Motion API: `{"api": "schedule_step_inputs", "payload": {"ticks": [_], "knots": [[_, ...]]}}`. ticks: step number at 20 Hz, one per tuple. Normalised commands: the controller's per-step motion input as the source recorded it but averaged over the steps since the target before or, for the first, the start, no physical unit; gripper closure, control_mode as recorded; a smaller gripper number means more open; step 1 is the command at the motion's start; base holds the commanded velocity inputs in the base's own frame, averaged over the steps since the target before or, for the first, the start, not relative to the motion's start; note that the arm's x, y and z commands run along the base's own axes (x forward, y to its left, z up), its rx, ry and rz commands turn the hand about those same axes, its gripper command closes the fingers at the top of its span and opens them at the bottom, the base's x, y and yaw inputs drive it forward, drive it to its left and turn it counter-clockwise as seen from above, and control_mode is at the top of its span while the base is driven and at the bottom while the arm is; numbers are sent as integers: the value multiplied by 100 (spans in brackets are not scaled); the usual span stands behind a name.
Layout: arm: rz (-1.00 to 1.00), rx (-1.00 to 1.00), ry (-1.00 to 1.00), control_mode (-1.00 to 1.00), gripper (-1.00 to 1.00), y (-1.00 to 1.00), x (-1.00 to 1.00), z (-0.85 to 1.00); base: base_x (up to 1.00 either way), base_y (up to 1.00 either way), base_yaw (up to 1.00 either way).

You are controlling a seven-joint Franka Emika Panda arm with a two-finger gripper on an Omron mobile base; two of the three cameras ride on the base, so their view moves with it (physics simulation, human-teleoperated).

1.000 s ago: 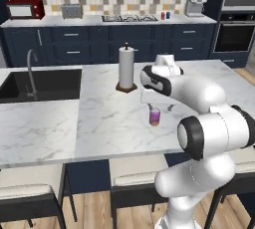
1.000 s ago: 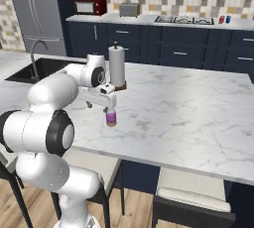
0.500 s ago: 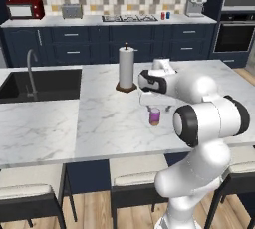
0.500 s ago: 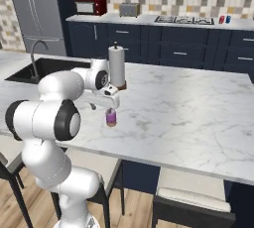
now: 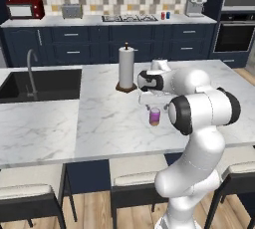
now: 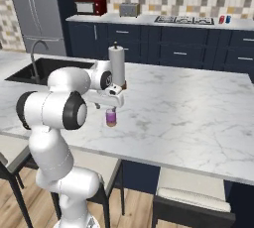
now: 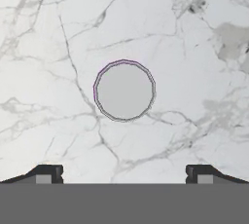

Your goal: Four empty soda cans are scattered around the kitchen. Gather all the cans and cluster them next to the stove for recycling.

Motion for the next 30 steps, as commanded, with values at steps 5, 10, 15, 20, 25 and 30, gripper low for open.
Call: {"api": "schedule_step_inputs", "payload": {"ticks": [5, 10, 15, 20, 25, 30], "knots": [[4, 0, 0, -100, -100, 0, 37, -22, 0, 0, 0], [5, 0, 0, -100, -100, -1, 37, -23, 0, 0, 0], [5, 0, 0, -100, -100, -6, 31, -22, 0, 0, 0], [3, 0, 0, -100, -100, -2, 13, -18, 0, 0, 0], [0, 0, 0, -100, -100, 0, 0, -7, 0, 0, 0], [0, 0, 0, -100, -100, 0, 0, 0, 0, 0, 0]]}}
